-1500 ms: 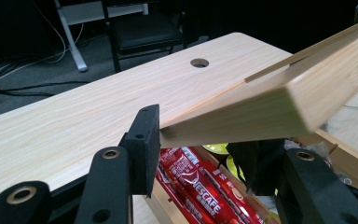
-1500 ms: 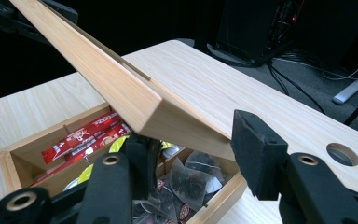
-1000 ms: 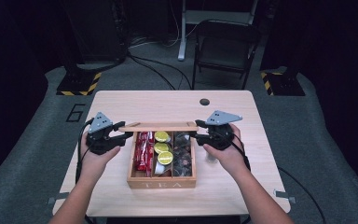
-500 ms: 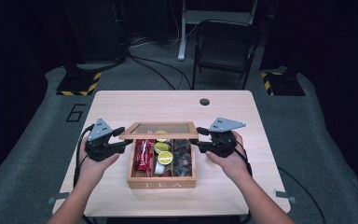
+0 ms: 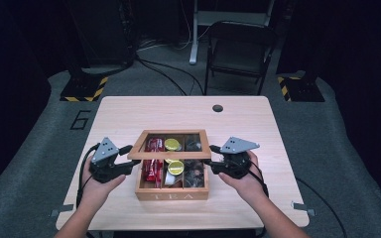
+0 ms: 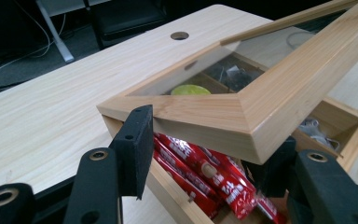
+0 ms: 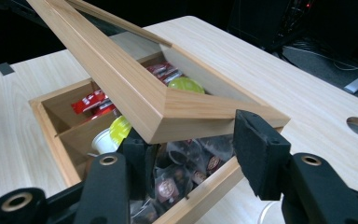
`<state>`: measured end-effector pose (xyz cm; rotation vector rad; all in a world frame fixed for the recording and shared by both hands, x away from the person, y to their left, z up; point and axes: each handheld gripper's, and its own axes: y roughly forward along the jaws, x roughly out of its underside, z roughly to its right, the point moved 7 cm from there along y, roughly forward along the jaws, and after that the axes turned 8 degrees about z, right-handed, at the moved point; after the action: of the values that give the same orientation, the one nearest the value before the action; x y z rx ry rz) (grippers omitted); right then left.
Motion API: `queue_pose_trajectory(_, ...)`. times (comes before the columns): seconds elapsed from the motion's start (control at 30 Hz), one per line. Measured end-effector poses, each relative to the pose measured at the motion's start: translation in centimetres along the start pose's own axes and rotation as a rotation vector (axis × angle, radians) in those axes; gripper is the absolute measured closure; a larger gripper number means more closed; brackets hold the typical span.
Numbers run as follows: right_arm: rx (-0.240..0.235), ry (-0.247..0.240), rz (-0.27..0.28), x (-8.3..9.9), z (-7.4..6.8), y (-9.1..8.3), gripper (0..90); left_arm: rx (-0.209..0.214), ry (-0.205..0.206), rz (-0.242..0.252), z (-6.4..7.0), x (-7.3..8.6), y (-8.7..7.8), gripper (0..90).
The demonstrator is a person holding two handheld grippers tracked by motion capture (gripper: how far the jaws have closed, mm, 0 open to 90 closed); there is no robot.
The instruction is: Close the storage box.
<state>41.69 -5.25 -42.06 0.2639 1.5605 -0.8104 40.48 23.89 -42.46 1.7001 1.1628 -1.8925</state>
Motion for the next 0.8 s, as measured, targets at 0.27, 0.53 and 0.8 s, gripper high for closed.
queue_pose_trajectory(0.27, -0.007, -0.004, -0.007, 1.5, -0.8, -0.4, 50.6, 0.009, 0.004, -0.010, 0.7, 1.5, -0.5, 47.4)
queue_pose_trajectory(0.53, -0.021, 0.012, -0.024, 3.0, -1.6, -0.6, 50.5, 0.018, 0.005, -0.034, 1.3, 3.1, -0.5, 47.4)
queue_pose_trajectory(0.8, -0.027, 0.019, -0.030, 3.7, -2.1, -0.8, 50.6, 0.029, -0.016, -0.034, 1.5, 4.0, -0.5, 47.5)
